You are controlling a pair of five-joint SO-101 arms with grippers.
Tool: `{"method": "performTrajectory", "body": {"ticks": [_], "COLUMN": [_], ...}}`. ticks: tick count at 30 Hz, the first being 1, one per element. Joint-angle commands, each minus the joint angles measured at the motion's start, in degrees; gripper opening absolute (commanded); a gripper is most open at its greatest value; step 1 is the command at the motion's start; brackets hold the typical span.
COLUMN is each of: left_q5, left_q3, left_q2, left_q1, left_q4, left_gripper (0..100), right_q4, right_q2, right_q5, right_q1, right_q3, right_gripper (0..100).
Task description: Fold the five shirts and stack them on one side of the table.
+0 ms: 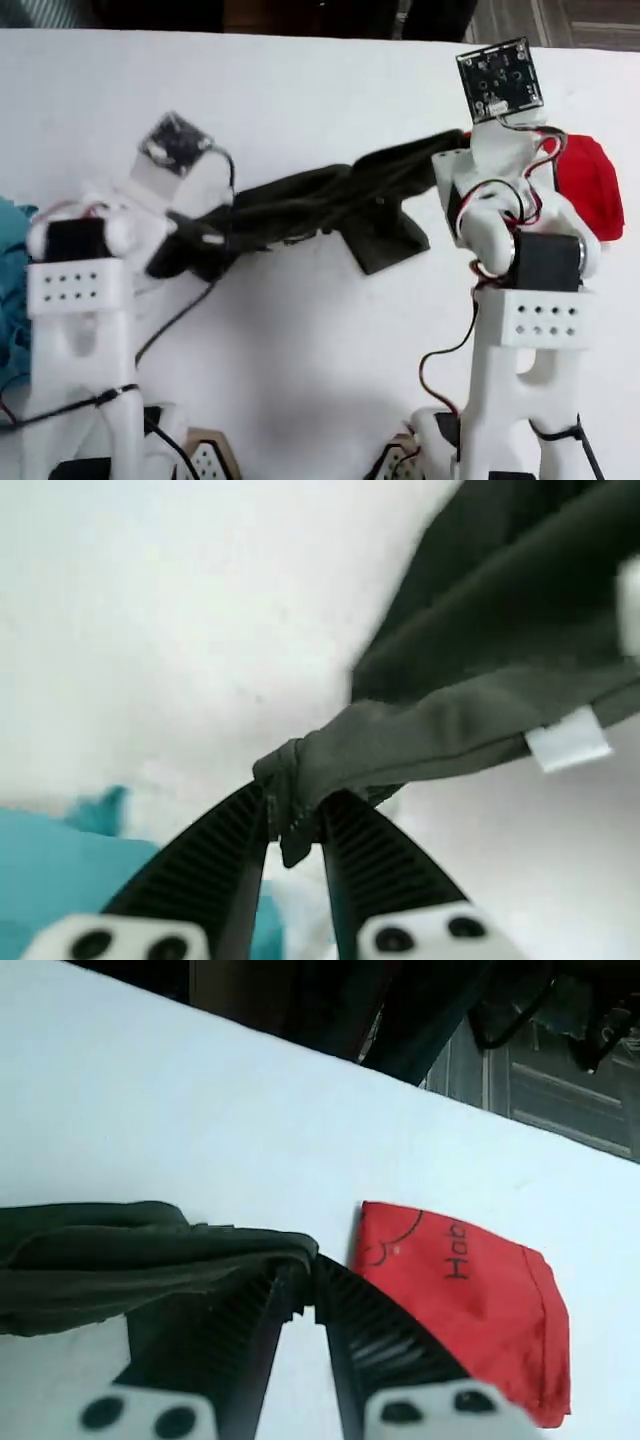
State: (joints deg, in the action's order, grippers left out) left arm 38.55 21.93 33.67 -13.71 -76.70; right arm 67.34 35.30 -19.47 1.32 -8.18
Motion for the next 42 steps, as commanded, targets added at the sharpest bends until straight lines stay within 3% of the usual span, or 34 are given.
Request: {"method": "performTrajectory", "body": {"ticks": [1, 8, 16, 20, 26, 29, 32, 36, 42], "left_q5": [2.11, 2.81, 2.9, 2.9, 3.08, 2.99, 2.99, 3.08, 7.3], "left_q3": [-14.37, -29.14, -48.4, -53.93, -47.25, -42.33, -38.73, -32.57, -24.22], "left_q2": [0.18, 0.62, 0.62, 0.62, 0.53, 0.44, 0.18, 0.18, 0.53], "left_q1": [0.7, 6.07, 5.63, 5.63, 5.63, 5.98, 6.15, 5.54, 1.58], "left_q4": [-5.19, -13.45, -21.71, -24.44, -23.38, -19.08, -14.07, -8.18, -3.43], "left_gripper": [3, 3, 3, 3, 3, 3, 3, 3, 3], "right_q4": [-1.54, 2.51, 6.02, 9.54, 21.41, 22.9, 21.93, 16.31, 7.6], "right_q2": [2.51, 2.42, 2.07, 2.07, 0.4, -1.01, -3.74, -10.07, -22.73], "right_q5": [0.44, 0.44, 0.09, 0.0, 8.0, 8.97, 9.41, 8.88, 4.75], "right_q1": [-1.98, -2.59, -8.4, -8.75, -2.33, 0.13, 2.59, 11.65, 25.71], "right_q3": [8.09, 25.49, 45.63, 48.88, 35.25, 24.88, 13.54, -1.67, -5.98], "right_gripper": [1.9, 1.9, 1.9, 1.9, 2.0, 2.2, 5.7, 17.0, 19.7]}}
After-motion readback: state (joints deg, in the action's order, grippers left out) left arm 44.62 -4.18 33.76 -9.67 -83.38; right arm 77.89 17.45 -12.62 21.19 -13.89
